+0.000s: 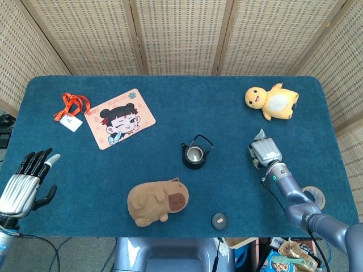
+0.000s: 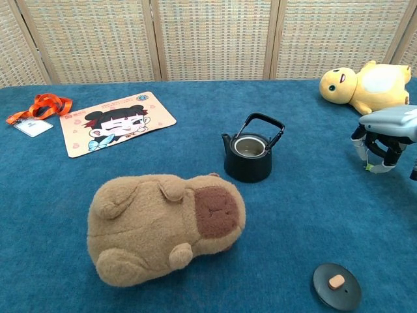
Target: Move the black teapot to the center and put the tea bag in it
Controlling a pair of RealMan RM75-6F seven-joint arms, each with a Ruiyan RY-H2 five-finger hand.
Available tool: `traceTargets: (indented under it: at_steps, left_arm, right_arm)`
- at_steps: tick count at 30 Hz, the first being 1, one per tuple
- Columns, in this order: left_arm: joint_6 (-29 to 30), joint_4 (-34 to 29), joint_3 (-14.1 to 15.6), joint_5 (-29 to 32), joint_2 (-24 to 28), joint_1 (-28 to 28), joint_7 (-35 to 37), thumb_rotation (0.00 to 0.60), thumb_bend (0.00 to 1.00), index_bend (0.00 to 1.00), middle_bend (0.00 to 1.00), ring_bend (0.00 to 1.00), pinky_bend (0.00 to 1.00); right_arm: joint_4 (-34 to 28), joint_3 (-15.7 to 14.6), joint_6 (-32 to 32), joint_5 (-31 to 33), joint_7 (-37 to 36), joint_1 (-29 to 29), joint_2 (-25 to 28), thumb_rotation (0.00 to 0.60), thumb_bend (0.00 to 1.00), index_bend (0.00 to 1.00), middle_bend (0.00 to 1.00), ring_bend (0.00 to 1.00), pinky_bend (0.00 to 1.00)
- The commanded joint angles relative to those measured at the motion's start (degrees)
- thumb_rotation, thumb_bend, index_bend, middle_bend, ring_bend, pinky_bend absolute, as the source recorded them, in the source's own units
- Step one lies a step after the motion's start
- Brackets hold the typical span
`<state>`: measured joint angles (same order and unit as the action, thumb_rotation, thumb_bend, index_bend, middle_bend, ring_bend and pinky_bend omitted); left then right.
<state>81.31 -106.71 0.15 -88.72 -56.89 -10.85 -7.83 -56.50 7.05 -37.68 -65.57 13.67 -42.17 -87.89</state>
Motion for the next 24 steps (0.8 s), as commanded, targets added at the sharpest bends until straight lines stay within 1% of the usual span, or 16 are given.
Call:
traceTargets:
  at_steps: [1, 19, 24]
  left_arm:
    - [-0.05, -0.09, -0.1, -0.01, 0.0, -0.03, -0.12, 0.6, 0.47, 0.1, 0.01, 0.0, 0.0]
    - [-0.82, 0.02, -0.51, 0.35, -0.08, 0.01, -0.25, 0.6, 0.48, 0.1, 0.01, 0.0, 0.0]
    - [-0.8, 0.09, -0.62, 0.32, -0.08, 0.05, -0.22, 0.6, 0.47, 0.1, 0.01, 0.0, 0.0]
  right_arm:
    - [0.16, -0.09, 0.05, -0.02, -0.05, -0.01, -0.11, 0.6, 0.41, 0.58, 0.8, 0.81, 0.9]
    - [2.68, -0.77, 1.07, -0.03, -0.5, -0.25, -1.69, 0.6, 0.41, 0.58, 0.8, 0.81, 0.9]
    - [2.95, -0.85, 1.17, -0.08, -0.63, -0.24, -1.79, 0.6, 0.43, 0.59, 0.8, 0.81, 0.9]
